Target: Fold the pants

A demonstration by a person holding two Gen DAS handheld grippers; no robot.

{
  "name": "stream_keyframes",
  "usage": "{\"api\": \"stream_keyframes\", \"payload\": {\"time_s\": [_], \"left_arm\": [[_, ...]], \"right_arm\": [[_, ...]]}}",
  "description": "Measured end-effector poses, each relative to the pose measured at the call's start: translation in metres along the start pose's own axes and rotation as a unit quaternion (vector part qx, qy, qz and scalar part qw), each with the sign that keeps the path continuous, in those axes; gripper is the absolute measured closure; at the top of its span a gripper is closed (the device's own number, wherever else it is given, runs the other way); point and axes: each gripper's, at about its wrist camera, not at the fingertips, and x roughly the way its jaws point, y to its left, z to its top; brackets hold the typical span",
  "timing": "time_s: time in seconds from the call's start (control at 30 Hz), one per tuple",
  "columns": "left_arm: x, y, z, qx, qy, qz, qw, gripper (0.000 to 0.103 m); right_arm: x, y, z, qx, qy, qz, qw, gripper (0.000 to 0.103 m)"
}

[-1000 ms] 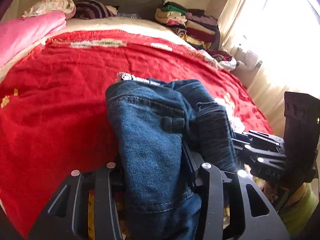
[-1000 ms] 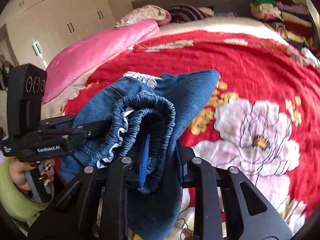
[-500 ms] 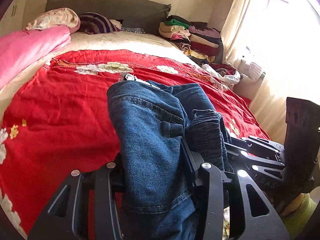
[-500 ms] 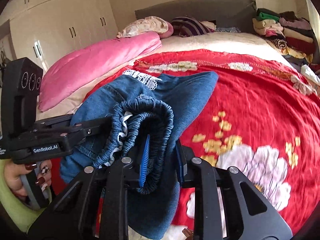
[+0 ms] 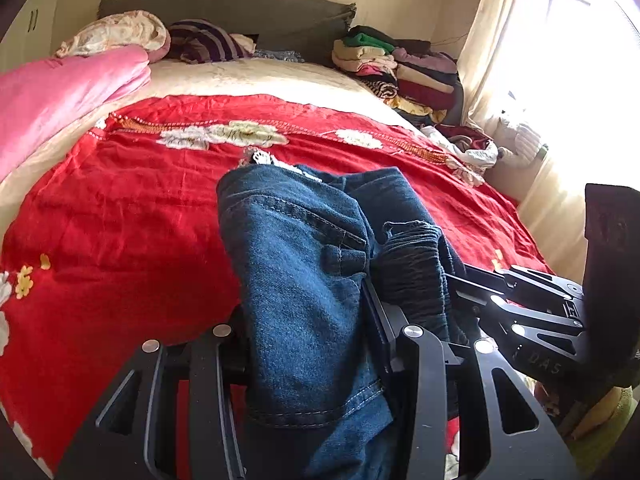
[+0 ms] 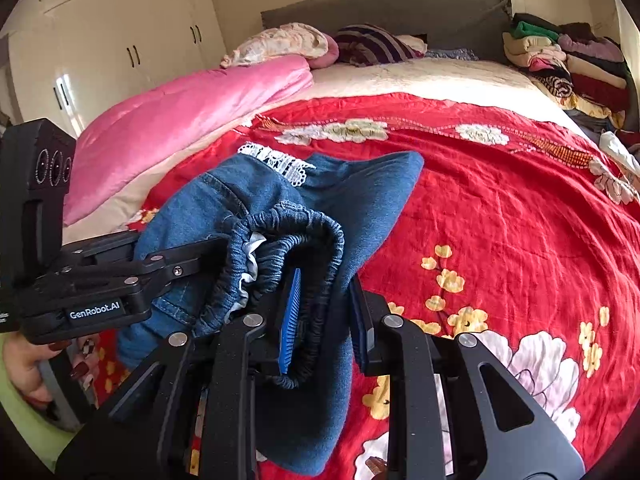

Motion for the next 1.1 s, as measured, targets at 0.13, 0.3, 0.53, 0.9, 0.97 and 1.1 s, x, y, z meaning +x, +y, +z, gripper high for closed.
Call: {"api": "stream_keyframes", "payload": {"time_s": [0.13,0.3,0.53,0.9,0.97,1.1], "left_arm": [[0.012,0.007,-0.006,-0.002,0.016,0.01,0.9998,0.059],[0.018,0.016,-0.011,-0.01,0.023,0.016,0.9995,0.052],[0.031,0.022,-0.02,-0.015,0.042,0.022,0.9988,0.043],[0.035,0.026,-0.026,-0.024,0.047,0.024,0.9983,0.04],[0.033,0.027,-0.025,-0.026,0.046,0.024,0.9983,0.038],[0.023,0.024,-0.025,-0.02,0.04,0.028,0.9986,0.03]], "right_arm": [[0.013,-0.007,-0.009,0.01,0.02,-0.01,1.0,0.086],[0.017,-0.017,-0.018,0.031,0.031,-0.013,0.999,0.084],[0.024,-0.018,-0.022,0.037,0.051,-0.039,0.997,0.074],[0.025,-0.02,-0.022,0.043,0.062,-0.061,0.995,0.06],[0.02,-0.019,-0.021,0.042,0.056,-0.064,0.996,0.055],[0.006,-0.018,-0.02,0.037,0.041,-0.066,0.996,0.041]]}}
